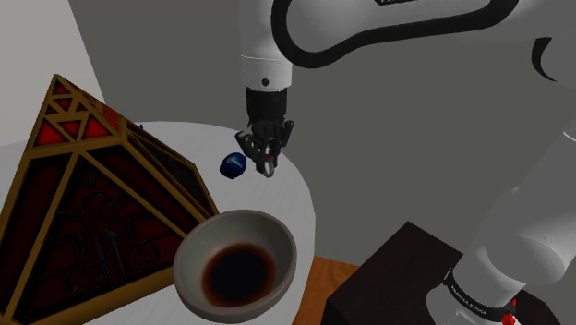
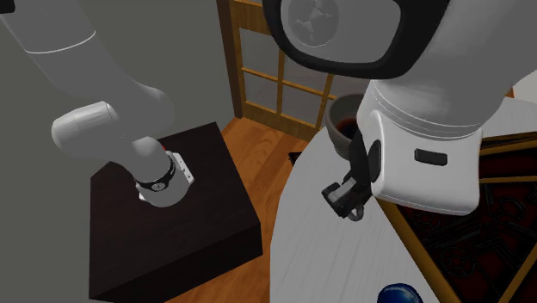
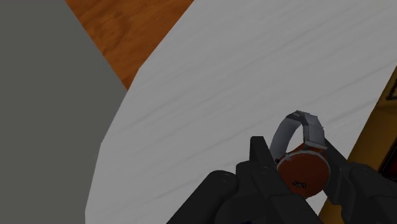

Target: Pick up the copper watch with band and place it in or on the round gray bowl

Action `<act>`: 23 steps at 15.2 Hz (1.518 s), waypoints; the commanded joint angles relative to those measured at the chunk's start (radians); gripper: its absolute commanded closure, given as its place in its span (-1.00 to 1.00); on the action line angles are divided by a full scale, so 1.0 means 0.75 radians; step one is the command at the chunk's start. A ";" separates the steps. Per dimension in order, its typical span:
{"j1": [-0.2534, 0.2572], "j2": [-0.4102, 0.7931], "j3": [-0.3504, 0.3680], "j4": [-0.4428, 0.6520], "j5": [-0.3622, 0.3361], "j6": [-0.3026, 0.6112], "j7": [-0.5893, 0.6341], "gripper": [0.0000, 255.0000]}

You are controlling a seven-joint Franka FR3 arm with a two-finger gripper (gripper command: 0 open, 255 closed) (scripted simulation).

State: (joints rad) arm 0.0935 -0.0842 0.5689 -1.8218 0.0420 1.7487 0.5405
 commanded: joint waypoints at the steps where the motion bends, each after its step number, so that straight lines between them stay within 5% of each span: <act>1: -0.001 0.000 -0.001 0.039 0.000 -0.039 0.000 1.00; 16: 0.003 0.062 0.009 0.358 -0.034 -0.305 0.025 1.00; 23: 0.113 0.075 0.131 0.386 -0.038 -0.322 0.256 1.00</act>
State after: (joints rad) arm 0.1672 -0.0319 0.6548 -1.5279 0.0159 1.5000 0.7082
